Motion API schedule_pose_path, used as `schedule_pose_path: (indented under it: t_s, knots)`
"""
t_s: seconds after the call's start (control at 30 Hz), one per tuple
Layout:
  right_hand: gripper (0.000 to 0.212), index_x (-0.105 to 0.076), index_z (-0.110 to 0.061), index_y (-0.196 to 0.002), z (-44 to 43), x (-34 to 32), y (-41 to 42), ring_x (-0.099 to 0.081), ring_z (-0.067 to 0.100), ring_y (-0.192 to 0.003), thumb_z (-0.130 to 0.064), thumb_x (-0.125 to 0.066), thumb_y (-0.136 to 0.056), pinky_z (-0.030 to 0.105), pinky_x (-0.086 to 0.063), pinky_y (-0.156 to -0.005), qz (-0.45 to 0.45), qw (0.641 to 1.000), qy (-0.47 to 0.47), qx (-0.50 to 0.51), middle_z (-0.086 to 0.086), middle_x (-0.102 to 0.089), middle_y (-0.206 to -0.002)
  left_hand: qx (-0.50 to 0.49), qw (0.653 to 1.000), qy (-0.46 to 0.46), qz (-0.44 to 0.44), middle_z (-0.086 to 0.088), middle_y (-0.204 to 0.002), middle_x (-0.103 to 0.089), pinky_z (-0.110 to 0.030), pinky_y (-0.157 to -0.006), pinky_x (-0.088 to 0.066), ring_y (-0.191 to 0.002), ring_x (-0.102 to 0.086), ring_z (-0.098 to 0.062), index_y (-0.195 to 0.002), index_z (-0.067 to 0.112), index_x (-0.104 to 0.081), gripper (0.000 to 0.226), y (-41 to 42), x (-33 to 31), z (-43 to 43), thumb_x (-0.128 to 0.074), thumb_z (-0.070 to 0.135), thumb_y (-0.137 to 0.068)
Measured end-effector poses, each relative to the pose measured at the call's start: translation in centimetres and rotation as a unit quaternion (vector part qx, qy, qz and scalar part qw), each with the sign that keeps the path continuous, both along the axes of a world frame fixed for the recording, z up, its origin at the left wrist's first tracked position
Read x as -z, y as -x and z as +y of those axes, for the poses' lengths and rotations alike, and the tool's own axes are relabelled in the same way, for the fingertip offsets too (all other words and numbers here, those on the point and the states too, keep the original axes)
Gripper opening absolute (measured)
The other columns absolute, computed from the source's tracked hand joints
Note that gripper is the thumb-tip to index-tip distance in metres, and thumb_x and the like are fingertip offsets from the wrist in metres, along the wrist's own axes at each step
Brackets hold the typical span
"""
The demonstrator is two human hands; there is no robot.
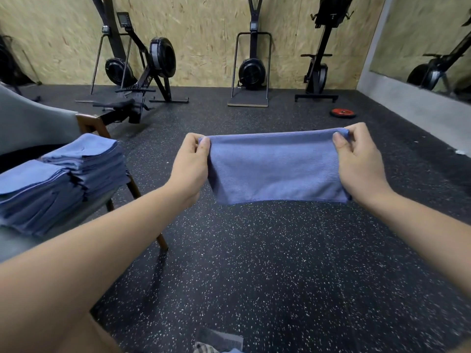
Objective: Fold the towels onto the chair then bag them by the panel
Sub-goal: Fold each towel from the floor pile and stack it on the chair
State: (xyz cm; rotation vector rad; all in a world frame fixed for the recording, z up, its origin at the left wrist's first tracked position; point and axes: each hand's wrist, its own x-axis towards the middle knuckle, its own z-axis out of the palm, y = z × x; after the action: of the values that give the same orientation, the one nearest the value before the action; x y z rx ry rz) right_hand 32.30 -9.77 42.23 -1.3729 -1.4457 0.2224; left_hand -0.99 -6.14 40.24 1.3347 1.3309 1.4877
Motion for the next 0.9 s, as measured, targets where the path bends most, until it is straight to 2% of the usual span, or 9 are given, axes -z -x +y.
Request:
schedule_pose_path:
  t_s: [0.17,0.27,0.37,0.43,0.5,0.67,0.8,0.9]
  knots:
    - [0.021,-0.048,-0.017,-0.106,-0.4,0.3,0.9,-0.044,0.003,-0.066,-0.037,-0.050,-0.112,0.032,-0.037,-0.066,0.001,1.000,-0.001,0.003,-0.004,-0.054,-0.081,-0.077,0.995,-0.039,0.056,0.008,-0.090,-0.055,-0.038,-0.072,-0.039,-0.082,-0.048,-0.013,-0.110,0.023,-0.047,0.025,-1.5,-0.3,-1.3,-0.036,0.045,-0.115]
    - [0.020,-0.048,-0.018,-0.106,-0.6,0.4,1.0,-0.044,0.000,-0.063,-0.037,-0.050,-0.113,0.031,-0.037,-0.064,-0.005,1.000,-0.002,0.005,-0.005,-0.053,-0.079,-0.085,0.981,-0.101,0.141,0.007,-0.087,-0.057,-0.034,-0.068,-0.039,-0.076,-0.049,-0.011,-0.110,0.024,-0.045,0.022,-0.9,-0.5,-1.6,-0.036,0.043,-0.116]
    - [0.019,-0.048,-0.018,-0.106,-0.6,0.1,1.0,-0.045,-0.001,-0.064,-0.035,-0.050,-0.113,0.025,-0.036,-0.063,-0.016,1.000,-0.004,0.007,-0.006,-0.053,-0.080,-0.086,0.959,-0.143,0.229,0.008,-0.086,-0.061,-0.024,-0.065,-0.039,-0.075,-0.053,-0.005,-0.111,0.024,-0.045,0.013,0.0,-0.4,-1.4,-0.040,0.035,-0.116]
    - [0.019,-0.049,-0.016,-0.105,-0.5,0.1,1.2,-0.045,-0.001,-0.064,-0.034,-0.051,-0.113,0.021,-0.035,-0.060,-0.015,1.000,-0.004,0.005,-0.005,-0.054,-0.079,-0.080,0.953,-0.141,0.257,0.010,-0.089,-0.064,-0.026,-0.067,-0.043,-0.080,-0.057,-0.006,-0.111,0.026,-0.045,0.009,0.3,0.0,-1.0,-0.041,0.033,-0.115]
    - [0.020,-0.051,-0.016,-0.103,-0.4,0.2,1.4,-0.043,0.003,-0.063,-0.034,-0.054,-0.111,0.020,-0.033,-0.059,-0.003,1.000,-0.002,0.001,-0.005,-0.052,-0.077,-0.080,0.953,-0.126,0.265,0.012,-0.089,-0.064,-0.030,-0.067,-0.044,-0.083,-0.059,-0.006,-0.111,0.025,-0.045,0.009,0.5,0.5,-0.8,-0.043,0.033,-0.115]
    - [0.026,-0.055,-0.015,-0.096,-0.1,0.5,1.6,-0.045,0.010,-0.066,-0.038,-0.063,-0.105,0.035,-0.037,-0.064,0.023,0.999,0.031,0.007,-0.006,-0.054,-0.072,-0.086,0.969,-0.058,0.223,0.009,-0.091,-0.066,-0.024,-0.066,-0.041,-0.083,-0.059,-0.003,-0.106,0.019,-0.056,0.023,0.3,0.6,-0.8,-0.054,0.041,-0.110]
    - [0.026,-0.059,-0.016,-0.091,-0.6,1.1,3.2,-0.050,0.012,-0.066,-0.038,-0.068,-0.100,0.036,-0.041,-0.066,0.034,0.996,0.075,-0.021,-0.006,-0.060,-0.073,-0.061,0.980,-0.026,0.186,0.011,-0.086,-0.065,-0.028,-0.066,-0.041,-0.075,-0.055,-0.004,-0.096,0.021,-0.061,0.030,-1.0,0.4,-1.5,-0.062,0.049,-0.104]
    - [0.026,-0.063,-0.016,-0.089,-1.2,1.3,4.7,-0.053,0.012,-0.067,-0.040,-0.070,-0.098,0.036,-0.043,-0.068,0.046,0.993,0.098,-0.054,-0.007,-0.063,-0.074,-0.028,0.982,-0.013,0.184,0.013,-0.082,-0.064,-0.026,-0.063,-0.039,-0.066,-0.051,0.002,-0.093,0.023,-0.062,0.029,-2.6,0.2,-2.6,-0.066,0.050,-0.100]
